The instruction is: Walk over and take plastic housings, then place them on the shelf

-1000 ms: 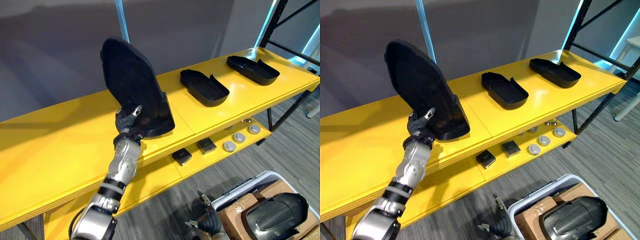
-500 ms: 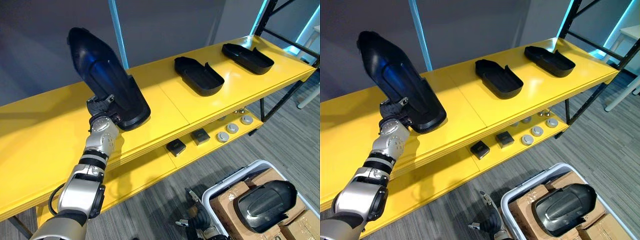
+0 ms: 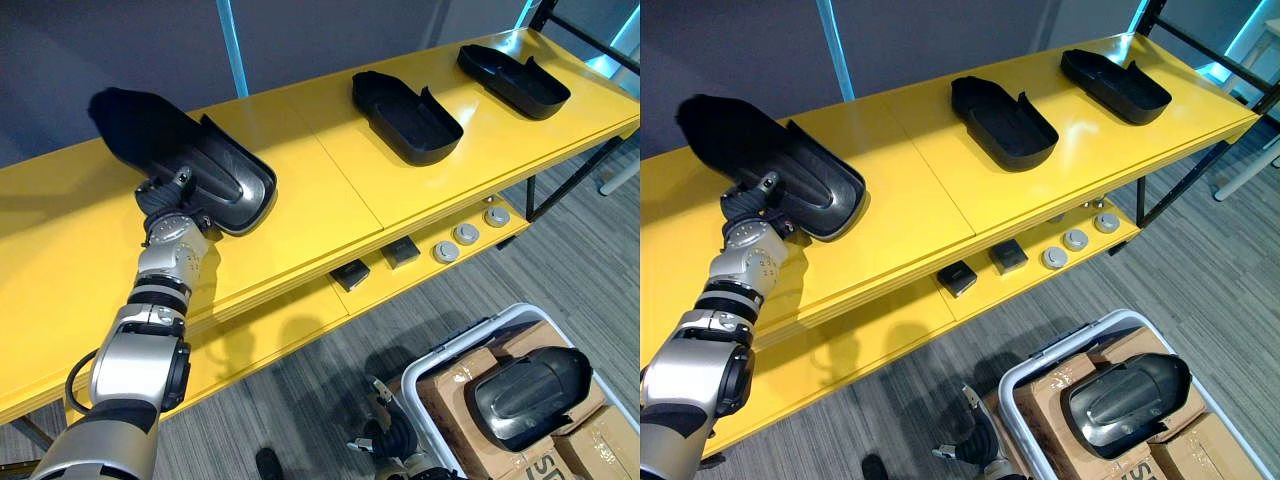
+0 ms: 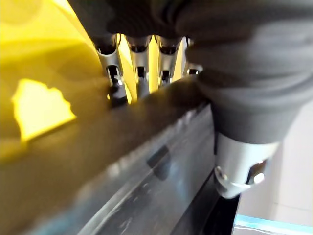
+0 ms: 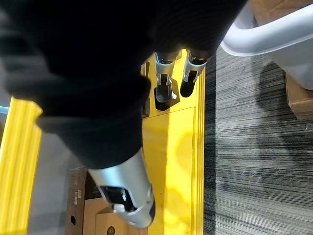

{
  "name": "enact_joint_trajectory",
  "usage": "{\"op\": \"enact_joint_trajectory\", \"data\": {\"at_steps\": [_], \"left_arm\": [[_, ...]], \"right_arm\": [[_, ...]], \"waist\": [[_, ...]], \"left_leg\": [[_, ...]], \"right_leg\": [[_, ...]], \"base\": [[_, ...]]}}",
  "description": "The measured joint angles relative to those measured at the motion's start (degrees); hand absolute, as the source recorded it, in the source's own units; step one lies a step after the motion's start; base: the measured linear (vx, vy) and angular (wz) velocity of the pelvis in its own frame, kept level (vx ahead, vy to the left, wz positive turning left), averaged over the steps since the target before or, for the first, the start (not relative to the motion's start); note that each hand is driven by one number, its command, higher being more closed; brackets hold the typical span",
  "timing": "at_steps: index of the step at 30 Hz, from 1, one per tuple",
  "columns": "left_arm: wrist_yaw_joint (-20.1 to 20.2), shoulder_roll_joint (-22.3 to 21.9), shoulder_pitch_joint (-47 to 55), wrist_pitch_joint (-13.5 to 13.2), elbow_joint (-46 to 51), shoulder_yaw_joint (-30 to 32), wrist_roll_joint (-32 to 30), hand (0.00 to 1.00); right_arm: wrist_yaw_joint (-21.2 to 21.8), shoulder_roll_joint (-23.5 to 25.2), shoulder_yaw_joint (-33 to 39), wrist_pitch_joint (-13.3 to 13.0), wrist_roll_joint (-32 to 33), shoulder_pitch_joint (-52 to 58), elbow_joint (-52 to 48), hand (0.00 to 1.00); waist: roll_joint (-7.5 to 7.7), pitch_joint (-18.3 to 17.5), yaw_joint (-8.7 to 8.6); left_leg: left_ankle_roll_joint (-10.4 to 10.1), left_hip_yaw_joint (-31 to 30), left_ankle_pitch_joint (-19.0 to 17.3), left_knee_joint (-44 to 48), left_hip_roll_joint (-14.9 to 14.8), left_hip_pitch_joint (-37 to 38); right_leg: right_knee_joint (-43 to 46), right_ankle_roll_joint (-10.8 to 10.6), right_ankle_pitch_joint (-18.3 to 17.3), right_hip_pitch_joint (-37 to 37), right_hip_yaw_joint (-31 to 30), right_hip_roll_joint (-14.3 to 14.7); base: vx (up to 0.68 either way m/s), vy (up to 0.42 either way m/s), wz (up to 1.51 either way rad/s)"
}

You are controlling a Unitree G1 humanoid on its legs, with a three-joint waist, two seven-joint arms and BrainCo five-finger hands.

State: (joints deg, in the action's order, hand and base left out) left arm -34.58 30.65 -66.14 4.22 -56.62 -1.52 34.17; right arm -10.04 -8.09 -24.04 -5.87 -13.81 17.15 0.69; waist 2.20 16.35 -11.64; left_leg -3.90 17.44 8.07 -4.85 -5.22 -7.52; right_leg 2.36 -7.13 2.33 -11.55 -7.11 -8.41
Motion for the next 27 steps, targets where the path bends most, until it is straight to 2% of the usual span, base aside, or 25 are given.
{"op": "enact_joint_trajectory", "data": {"at_steps": [6,9,12,20,27], "left_arm": [[0.2,1.2,-0.7,0.9,-0.8,0.0,-2.6,0.00],[1.7,2.4,-0.9,1.6,-1.0,-0.9,-3.1,0.00],[4.7,4.9,-1.2,1.7,-1.4,-4.6,-4.3,0.00],[12.5,9.8,-2.0,1.4,-1.3,-9.3,-7.8,0.00],[17.8,13.1,-1.6,-0.6,0.5,-11.4,-11.0,0.00]], "right_arm": [[-0.1,0.2,-1.0,0.0,0.0,-0.7,0.0,0.00],[-0.1,0.2,-0.9,-0.1,0.0,-0.7,0.0,0.00],[-0.1,0.3,-0.9,-0.1,0.0,-0.7,0.0,0.00],[0.2,1.1,-0.1,-0.6,0.2,-0.6,0.0,0.00],[1.7,1.0,1.5,-1.8,0.4,-0.2,0.1,0.00]], "waist": [[-0.03,0.3,0.03],[-0.11,0.5,-0.02],[-0.22,0.7,-0.03],[-0.89,1.1,0.12],[-1.17,1.2,0.10]], "left_leg": [[0.0,0.4,0.0,0.0,-0.3,-0.3],[-0.1,0.4,0.0,0.1,-0.3,-0.3],[-0.1,0.5,0.0,0.1,-0.4,-0.3],[-0.1,0.5,0.0,0.1,-0.4,0.4],[-0.1,1.2,0.0,0.1,-0.6,1.1]], "right_leg": [[-0.1,0.2,0.2,-0.5,-0.2,0.3],[-0.1,0.2,0.2,-0.5,-0.2,0.3],[-0.1,0.2,0.2,-0.5,-0.3,0.3],[-0.1,0.2,0.2,0.2,-0.3,0.3],[-0.3,0.3,0.3,0.6,-0.8,0.6]], "base": [[0.01,0.011,-0.02],[0.00,0.000,0.00],[0.00,0.011,0.00],[0.01,0.017,0.00],[0.00,0.013,-0.04]]}}
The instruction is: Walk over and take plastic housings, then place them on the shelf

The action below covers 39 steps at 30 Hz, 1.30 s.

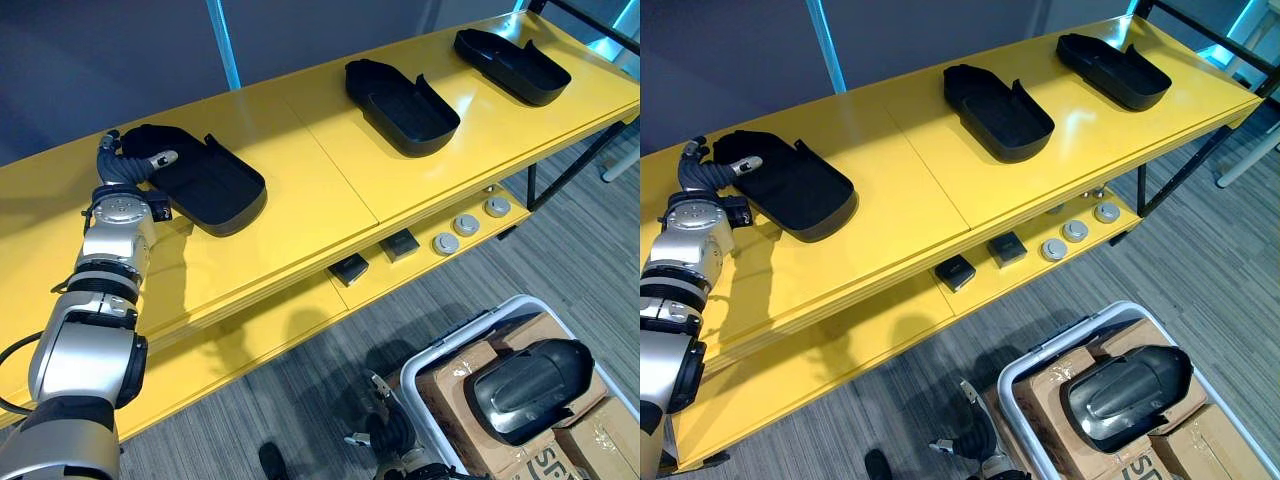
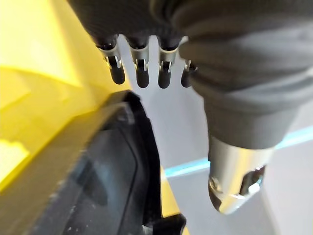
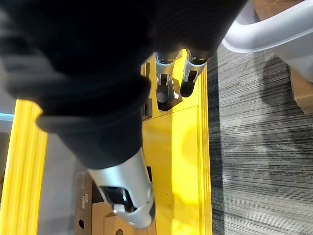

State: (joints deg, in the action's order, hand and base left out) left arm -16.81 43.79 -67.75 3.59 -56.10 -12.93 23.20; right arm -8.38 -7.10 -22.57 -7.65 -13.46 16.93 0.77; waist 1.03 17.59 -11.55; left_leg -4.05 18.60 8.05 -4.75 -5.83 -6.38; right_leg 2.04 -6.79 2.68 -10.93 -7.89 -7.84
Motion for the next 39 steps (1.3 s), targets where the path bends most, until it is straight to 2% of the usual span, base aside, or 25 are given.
{"op": "enact_joint_trajectory", "data": {"at_steps": [2,5,6,8,9,11,12,14,16,20,23,25,26,29,30,32,36,38,39], "left_arm": [[1.0,0.3,0.1,-0.7,1.0,0.0,-1.0,0.00],[0.4,0.2,1.2,-0.9,3.9,0.3,-2.7,0.00],[-0.3,0.0,1.9,-0.9,5.2,0.8,-3.7,0.00],[-3.6,-2.0,6.0,-1.9,12.5,5.6,-8.1,0.00],[-7.0,-3.9,9.3,-2.3,17.9,8.3,-14.4,0.00],[-12.0,-7.9,16.9,-3.2,29.1,12.3,-22.1,0.00],[-13.2,-9.2,19.5,-3.5,32.7,13.5,-23.7,0.00],[-16.7,-15.0,30.5,-5.2,46.2,17.5,-27.2,0.00],[-19.4,-23.1,43.5,-7.5,60.0,19.5,-29.8,0.00],[-20.4,-33.9,58.9,-10.5,72.2,18.0,-31.5,0.00],[-19.4,-37.7,68.2,-12.3,80.0,13.9,-31.4,0.00],[-18.2,-38.8,73.2,-13.9,82.9,11.4,-31.3,0.00],[-17.3,-39.2,75.8,-14.3,83.1,10.2,-31.1,0.00],[-15.4,-40.1,80.4,-14.8,83.1,7.0,-28.1,0.00],[-13.7,-40.3,83.6,-15.2,82.7,4.4,-25.5,0.00],[-12.6,-40.3,85.2,-15.8,82.0,3.1,-24.3,0.00],[-7.5,-39.2,86.1,-16.8,77.0,-2.0,-19.2,0.00],[-4.8,-38.6,85.9,-17.3,74.4,-5.7,-17.1,0.00],[-4.1,-38.6,85.9,-17.5,73.6,-6.5,-16.7,0.00]], "right_arm": [[0.4,0.0,0.0,-0.3,0.3,0.2,0.0,0.00],[0.8,-0.2,-0.1,-0.5,1.4,0.3,-0.5,0.00],[0.8,-0.5,-0.1,-0.6,1.5,0.3,-1.1,0.00],[0.9,-2.4,-0.1,-1.3,1.4,0.1,-4.8,0.00],[0.5,-3.7,0.1,-2.5,0.6,-0.8,-7.0,1.00],[-0.6,-5.4,2.2,-4.0,-0.8,-2.7,-11.7,1.00],[-1.2,-5.7,2.9,-4.5,-1.0,-3.6,-13.0,1.00],[-3.6,-6.8,5.5,-5.1,-2.6,-7.4,-15.8,1.00],[-6.5,-6.9,8.3,-5.4,-2.9,-13.1,-15.6,1.00],[-9.6,-6.8,9.2,-5.6,-4.8,-22.4,-10.6,1.00],[-10.2,-5.8,8.9,-5.4,-5.4,-27.0,-5.6,1.00],[-11.1,-5.6,9.0,-4.7,-5.4,-30.4,-1.9,1.00],[-11.4,-5.6,9.1,-4.1,-5.4,-33.2,1.3,1.00],[-12.2,-6.0,9.2,-2.6,-5.4,-38.8,8.0,1.00],[-12.4,-6.9,9.3,-1.7,-5.0,-42.9,13.3,1.00],[-12.4,-7.6,9.5,-1.5,-4.9,-45.5,16.3,1.00],[-11.9,-12.2,10.4,-0.9,-0.4,-55.9,28.2,1.00],[-11.7,-15.6,10.8,-0.4,1.7,-63.8,34.7,1.00],[-11.6,-16.2,10.8,-0.4,2.3,-65.4,35.9,1.00]], "waist": [[-0.05,0.0,-0.01],[-0.09,0.0,-0.15],[-0.13,-0.1,-0.14],[-0.34,-0.2,-0.06],[-0.41,-0.3,0.01],[-0.99,-1.3,0.35],[-1.20,-1.6,0.60],[-1.92,-2.8,1.57],[-2.74,-4.6,3.19],[-4.49,-6.9,5.81],[-5.10,-7.8,7.55],[-5.25,-8.5,7.81],[-5.26,-8.6,8.54],[-5.33,-8.6,9.14],[-5.34,-8.5,10.05],[-5.40,-8.5,10.86],[-6.38,-7.6,12.81],[-7.39,-5.6,13.99],[-7.71,-5.4,14.00]], "left_leg": [[0.0,0.2,0.0,0.0,-0.1,0.1],[0.0,0.2,0.0,0.0,-0.2,0.8],[0.0,0.1,0.0,0.0,-0.2,1.0],[-0.1,0.1,-0.1,-0.1,-0.2,1.4],[-0.1,-0.1,-0.1,-0.1,-0.2,1.9],[-0.2,-0.7,-0.1,-0.1,-0.3,1.9],[-0.2,-0.7,-0.1,-0.1,-0.3,2.1],[-0.2,-0.9,-0.1,-0.2,-0.3,2.9],[-0.2,-1.4,-0.2,-0.2,-0.3,3.6],[-0.4,-3.7,0.0,-0.5,-0.3,3.6],[-0.8,-5.9,-0.1,-0.5,-0.2,2.9],[-1.2,-7.3,0.5,-0.5,-0.1,1.3],[-1.2,-7.8,0.8,-0.5,-0.2,0.7],[-1.2,-9.5,2.2,-0.5,-0.2,-0.7],[-1.0,-10.4,2.5,-0.5,-0.1,-1.6],[-1.0,-10.7,2.7,-0.5,-0.1,-2.3],[-0.6,-12.5,3.8,-0.5,0.0,-4.3],[-0.4,-12.7,4.4,-0.5,-0.2,-5.5],[-0.3,-13.1,4.4,-0.5,-0.2,-6.0]], "right_leg": [[-0.1,0.0,0.1,0.1,-0.2,0.1],[-0.7,0.0,0.3,1.0,-0.2,0.1],[-0.8,0.0,0.3,1.2,-0.2,0.1],[-1.0,0.0,0.3,1.8,-0.1,0.1],[-1.3,0.0,0.3,2.5,0.2,0.1],[-1.5,0.0,0.4,3.0,0.7,0.2],[-1.5,-0.1,0.4,3.2,0.7,0.2],[-1.6,-0.1,0.4,4.1,0.9,0.2],[-1.8,-0.1,0.4,5.2,1.4,0.2],[-1.8,-0.3,0.1,6.1,3.7,0.1],[-1.8,-0.3,-0.5,6.7,5.7,-0.1],[-1.8,-0.3,-0.5,6.1,7.3,-0.2],[-1.8,-0.3,-0.5,6.0,7.7,-0.1],[-1.8,0.1,-0.1,5.8,9.5,-0.1],[-1.8,0.5,0.1,5.2,10.3,-0.1],[-1.7,0.5,0.2,4.9,10.6,-0.1],[-2.6,0.6,1.1,4.4,12.3,0.0],[-2.9,0.6,1.9,3.6,12.6,0.1],[-2.9,0.6,2.0,3.3,12.9,0.1]], "base": [[0.02,0.022,-0.05],[0.01,0.009,-0.01],[0.00,0.000,0.00],[0.01,0.007,0.02],[0.01,0.015,0.09],[0.01,0.010,0.10],[0.01,0.011,0.03],[0.01,0.005,0.02],[0.00,0.009,0.10],[-0.07,0.008,0.27],[-0.10,-0.001,0.35],[-0.07,-0.003,0.41],[-0.08,-0.004,0.36],[-0.05,0.000,0.29],[-0.04,0.007,0.27],[-0.03,0.008,0.17],[-0.01,0.013,0.18],[-0.04,0.020,0.09],[-0.04,0.021,0.14]]}}
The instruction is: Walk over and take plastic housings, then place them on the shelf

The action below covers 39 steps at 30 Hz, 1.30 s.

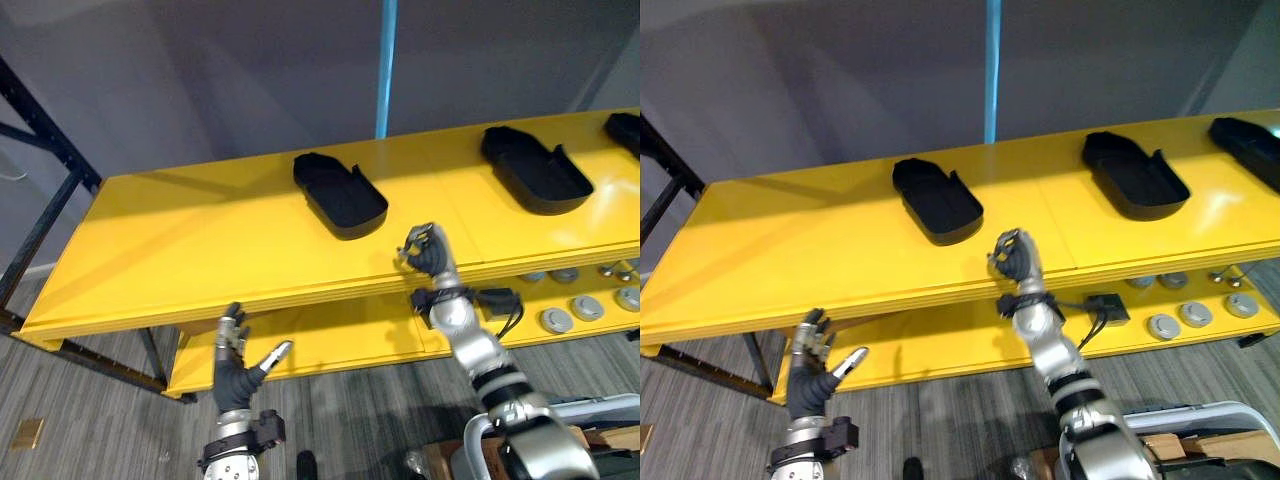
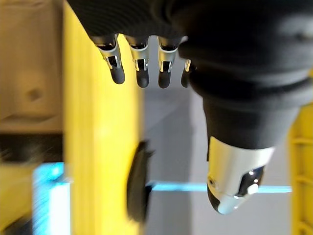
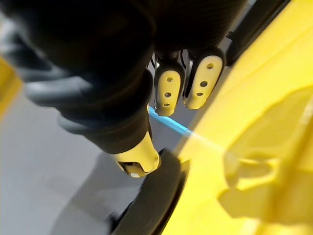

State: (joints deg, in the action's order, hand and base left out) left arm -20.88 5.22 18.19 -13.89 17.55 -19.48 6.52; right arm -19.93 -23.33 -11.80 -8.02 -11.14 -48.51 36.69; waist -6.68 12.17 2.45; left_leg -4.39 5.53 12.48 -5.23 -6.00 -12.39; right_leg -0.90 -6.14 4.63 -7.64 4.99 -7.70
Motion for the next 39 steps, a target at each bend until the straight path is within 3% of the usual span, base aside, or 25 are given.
{"op": "enact_joint_trajectory", "data": {"at_steps": [5,10,28,39], "left_arm": [[4.6,0.0,-0.1,-0.1,-7.2,-4.5,1.4,0.00],[7.4,0.0,-0.4,0.0,-10.0,-5.1,1.8,0.00],[8.8,-0.1,-5.1,0.1,-13.6,-5.6,4.1,0.00],[9.1,-0.2,-5.0,0.8,-14.6,-5.6,4.8,0.00]], "right_arm": [[2.2,-4.8,-0.1,-0.1,5.3,-6.8,6.2,1.00],[4.1,-6.0,-0.4,-0.3,6.4,-10.5,11.4,1.00],[9.1,-5.8,-4.3,-1.9,15.3,-19.4,13.7,1.00],[9.8,-4.8,-6.4,-1.9,15.1,-17.2,10.7,1.00]], "waist": [[-1.39,2.3,1.39],[-1.70,3.8,1.52],[-2.40,5.8,4.49],[-2.40,5.8,4.50]], "left_leg": [[0.1,-1.0,0.4,0.0,-0.1,-1.9],[-0.1,-2.2,0.8,0.0,-0.1,-3.3],[-0.2,-4.7,1.3,0.2,0.0,-5.8],[-0.3,-6.0,1.5,0.0,0.0,-5.7]], "right_leg": [[-0.7,0.0,0.6,-1.1,0.6,0.3],[-1.0,0.0,0.6,-1.6,1.9,0.3],[-1.9,0.1,0.5,-2.3,4.3,0.6],[-1.5,0.2,0.3,-1.5,5.6,0.8]], "base": [[0.00,0.014,0.05],[0.02,0.013,0.09],[0.02,0.012,0.07],[0.01,0.010,0.06]]}}
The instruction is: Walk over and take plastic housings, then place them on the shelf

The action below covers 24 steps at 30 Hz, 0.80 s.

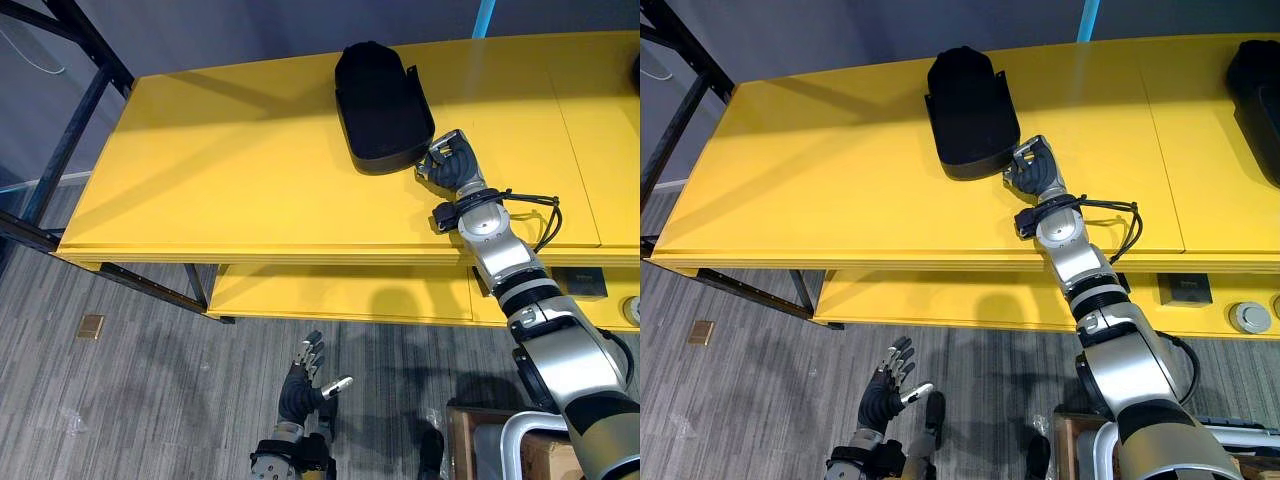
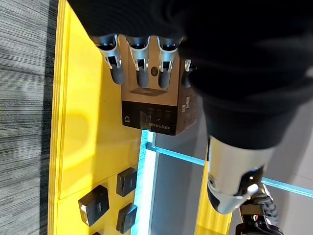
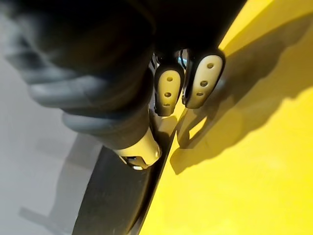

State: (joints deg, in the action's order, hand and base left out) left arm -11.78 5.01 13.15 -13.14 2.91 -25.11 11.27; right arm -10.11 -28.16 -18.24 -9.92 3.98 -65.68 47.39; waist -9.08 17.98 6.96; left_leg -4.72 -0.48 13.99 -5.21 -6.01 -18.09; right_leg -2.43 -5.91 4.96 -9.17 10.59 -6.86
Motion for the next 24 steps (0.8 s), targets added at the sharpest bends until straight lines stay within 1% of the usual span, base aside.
{"op": "enact_joint_trajectory", "data": {"at_steps": [2,6,8,10,11,12,13,14,15,17,18,20,21,22,23,24], "left_arm": [[0.0,0.0,0.0,0.5,-0.3,0.1,0.0,0.00],[0.0,-0.1,0.0,0.7,-0.4,0.1,-0.1,0.00],[0.0,-0.2,-0.2,0.7,-0.6,0.1,-0.2,0.00],[0.0,-0.1,-1.2,1.0,-1.7,0.2,-0.4,0.00],[0.0,0.0,-1.6,1.6,-2.9,1.2,-0.9,0.00],[0.0,0.0,-1.8,2.0,-3.1,1.7,-1.4,0.00],[0.0,0.1,-2.4,2.7,-3.3,2.8,-2.1,0.00],[0.1,0.0,-2.4,2.8,-3.5,3.4,-2.8,0.00],[0.1,0.1,-2.1,3.2,-3.6,4.4,-3.8,0.00],[0.3,0.0,-1.7,3.4,-3.8,5.4,-4.8,0.00],[0.5,0.0,-1.5,4.0,-4.1,5.8,-5.7,0.00],[0.8,0.1,-0.9,4.6,-4.1,6.1,-7.3,0.00],[1.0,0.0,0.2,4.9,-4.1,6.8,-8.4,0.00],[1.0,0.0,0.5,5.0,-4.2,7.0,-8.6,0.00],[1.0,-0.2,1.8,5.1,-4.2,8.0,-9.6,0.00],[0.9,-0.4,2.8,5.1,-4.4,8.8,-10.0,0.00]], "right_arm": [[0.0,0.4,0.0,0.0,0.0,1.6,-1.5,1.00],[0.0,1.0,0.2,-0.1,0.0,5.9,-6.4,1.00],[0.0,1.2,0.5,-0.1,-0.1,10.3,-11.5,1.00],[-0.1,2.1,3.2,0.0,-0.3,16.7,-17.9,1.00],[-0.2,4.4,6.0,0.0,-1.7,25.0,-25.7,0.00],[-0.4,5.4,7.0,0.0,-2.9,28.4,-28.8,0.00],[-0.7,8.2,10.4,0.0,-4.8,37.9,-37.6,0.00],[-0.9,9.3,11.9,0.0,-5.3,42.1,-41.0,0.00],[-1.3,11.6,15.2,-0.1,-6.3,50.1,-47.7,0.00],[-1.7,13.6,19.3,-0.2,-6.6,58.4,-55.0,0.00],[-2.1,15.2,22.7,-0.4,-6.6,64.7,-60.2,0.00],[-2.0,18.5,27.5,-1.7,-6.6,73.4,-66.8,0.00],[-1.9,20.7,29.3,-2.3,-6.6,77.0,-68.6,0.00],[-1.9,21.7,29.9,-2.5,-6.6,78.5,-69.4,0.00],[-1.9,23.3,30.7,-2.8,-6.6,81.1,-70.0,0.00],[-1.9,24.2,31.0,-2.8,-6.6,82.2,-70.0,0.00]], "waist": [[0.01,0.0,-0.10],[0.11,0.0,-0.85],[0.56,-0.3,-1.72],[1.40,-0.7,-1.91],[2.86,-1.5,-2.44],[3.37,-1.7,-3.16],[4.43,-2.3,-5.31],[4.79,-2.5,-6.06],[5.69,-3.1,-7.27],[6.48,-4.4,-9.19],[7.15,-5.9,-10.22],[8.41,-7.4,-12.31],[9.31,-8.5,-12.76],[9.64,-9.0,-13.03],[10.45,-9.8,-13.35],[10.72,-10.6,-13.76]], "left_leg": [[0.0,0.2,0.0,0.0,0.0,0.3],[0.0,0.5,0.0,0.0,-0.1,1.1],[0.0,0.7,0.0,0.0,-0.4,1.5],[-0.1,1.2,-0.1,0.0,-0.6,1.9],[-0.5,2.2,-0.4,0.0,-0.9,2.6],[-0.5,2.5,-0.5,0.0,-0.8,2.9],[-0.7,2.9,-0.8,-0.1,-0.8,4.1],[-0.8,3.2,-1.0,-0.1,-0.8,4.9],[-1.2,3.9,-1.6,-0.1,-0.9,6.4],[-1.4,5.0,-2.2,-0.1,-1.1,7.4],[-1.7,6.0,-3.1,-0.1,-1.3,7.8],[-2.2,8.9,-3.8,-0.1,-1.9,9.5],[-2.2,11.7,-4.6,-0.1,-2.4,10.9],[-2.3,13.3,-5.0,-0.1,-2.8,11.7],[-2.9,17.3,-6.0,0.1,-3.4,14.1],[-3.4,20.3,-6.9,0.2,-3.9,15.7]], "right_leg": [[0.0,0.0,0.0,0.1,-0.2,0.0],[0.0,0.0,0.0,0.9,-0.5,0.0],[0.0,0.0,0.0,1.1,-0.7,0.1],[0.0,0.0,0.0,1.2,-1.2,0.2],[0.0,0.0,0.0,1.2,-2.2,0.3],[0.0,0.1,-0.1,1.4,-2.3,0.4],[0.1,-0.1,-0.6,2.3,-2.4,0.4],[0.3,-0.1,-0.8,2.9,-2.6,0.3],[1.3,-0.1,-1.6,3.3,-3.6,0.3],[2.0,-0.3,-2.6,3.2,-4.6,0.3],[1.9,-0.5,-2.8,3.1,-5.7,0.4],[1.8,-0.5,-2.8,2.9,-8.5,0.8],[1.9,-0.4,-2.8,2.3,-11.2,1.3],[1.9,-0.3,-2.6,2.1,-12.8,1.6],[2.0,0.0,-2.3,1.9,-16.7,2.4],[2.3,0.2,-2.1,1.6,-19.8,3.1]], "base": [[0.01,0.013,-0.04],[0.02,0.009,-0.03],[0.03,0.006,-0.04],[0.03,0.005,-0.18],[0.04,0.005,-0.28],[0.05,0.012,-0.25],[0.05,0.011,-0.09],[0.06,0.018,-0.20],[0.04,0.010,-0.28],[0.03,0.013,-0.33],[0.03,0.016,-0.41],[0.02,0.010,-0.77],[0.00,0.002,-1.02],[0.01,0.002,-1.41],[0.03,0.006,-1.46],[0.03,0.019,-1.92]]}}
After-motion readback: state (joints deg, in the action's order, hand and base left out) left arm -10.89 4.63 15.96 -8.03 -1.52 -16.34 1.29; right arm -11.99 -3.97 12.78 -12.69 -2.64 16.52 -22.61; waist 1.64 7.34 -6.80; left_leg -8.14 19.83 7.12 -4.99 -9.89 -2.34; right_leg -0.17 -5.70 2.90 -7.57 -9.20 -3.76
